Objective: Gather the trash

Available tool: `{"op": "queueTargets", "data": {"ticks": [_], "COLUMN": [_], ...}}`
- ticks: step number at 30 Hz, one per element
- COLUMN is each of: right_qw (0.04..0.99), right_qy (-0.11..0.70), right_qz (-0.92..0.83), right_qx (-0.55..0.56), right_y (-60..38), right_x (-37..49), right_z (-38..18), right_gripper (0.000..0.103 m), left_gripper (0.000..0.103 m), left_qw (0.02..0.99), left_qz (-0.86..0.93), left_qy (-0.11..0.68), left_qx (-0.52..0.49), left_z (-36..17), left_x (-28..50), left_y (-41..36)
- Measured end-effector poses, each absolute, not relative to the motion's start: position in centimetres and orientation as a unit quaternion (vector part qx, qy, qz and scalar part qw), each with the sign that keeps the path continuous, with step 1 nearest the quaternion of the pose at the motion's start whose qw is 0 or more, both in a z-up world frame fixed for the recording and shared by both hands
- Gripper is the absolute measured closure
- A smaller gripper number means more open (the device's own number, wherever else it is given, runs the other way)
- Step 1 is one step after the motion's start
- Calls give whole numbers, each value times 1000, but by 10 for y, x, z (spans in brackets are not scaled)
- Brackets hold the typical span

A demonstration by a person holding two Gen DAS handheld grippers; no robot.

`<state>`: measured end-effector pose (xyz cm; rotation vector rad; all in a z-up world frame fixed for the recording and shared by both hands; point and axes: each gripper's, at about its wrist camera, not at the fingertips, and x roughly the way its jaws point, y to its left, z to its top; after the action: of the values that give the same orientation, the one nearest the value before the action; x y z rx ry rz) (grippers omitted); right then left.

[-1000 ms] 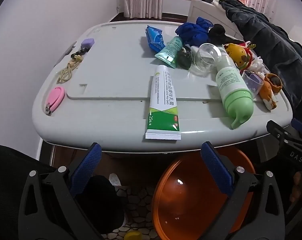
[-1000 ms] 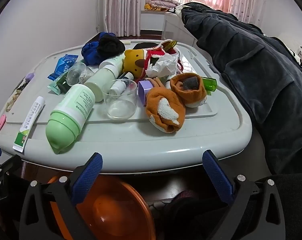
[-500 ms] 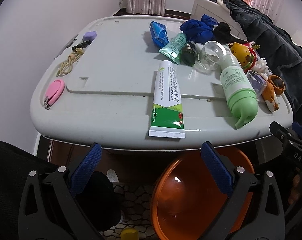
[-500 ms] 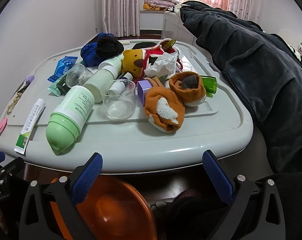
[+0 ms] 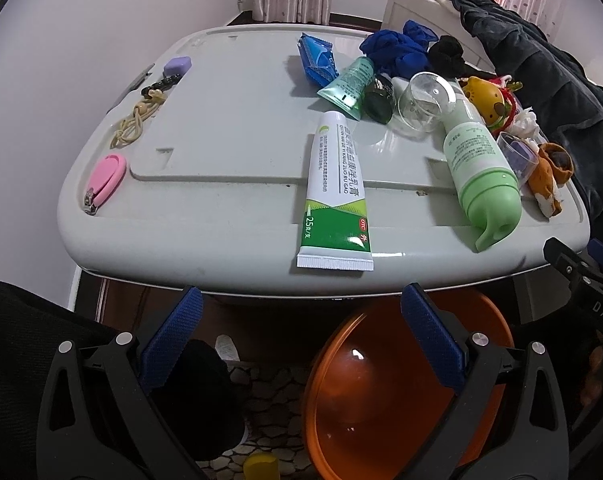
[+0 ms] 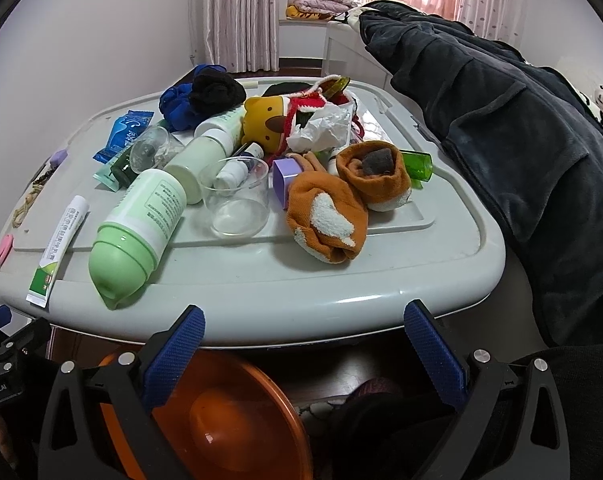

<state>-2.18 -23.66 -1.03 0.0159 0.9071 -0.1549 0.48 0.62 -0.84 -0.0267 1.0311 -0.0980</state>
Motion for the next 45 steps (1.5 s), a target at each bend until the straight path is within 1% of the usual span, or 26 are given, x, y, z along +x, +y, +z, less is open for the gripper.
{"op": "queueTargets", "data": {"ticks": [30,39,45], "right_qw": [899,901,882], "right_qy": [430,425,464], "right_qz": [-78,-70,-63], "right_qx": [3,48,40], "right_y": [-236,-266,-277], "right_x": [-23,-9,27], "right_z": [-7,7,-6], "right_gripper": [4,4,14], "left_gripper": [6,6,6], "left_qw": [873,877,874], "left_qz": [-47,-49,-59], "left_qy": [485,477,482], "left_qx": [-13,-7,-13], "left_z": [-5,-1,-1], "left_x": [3,1,2], "left_y": [6,5,0]}}
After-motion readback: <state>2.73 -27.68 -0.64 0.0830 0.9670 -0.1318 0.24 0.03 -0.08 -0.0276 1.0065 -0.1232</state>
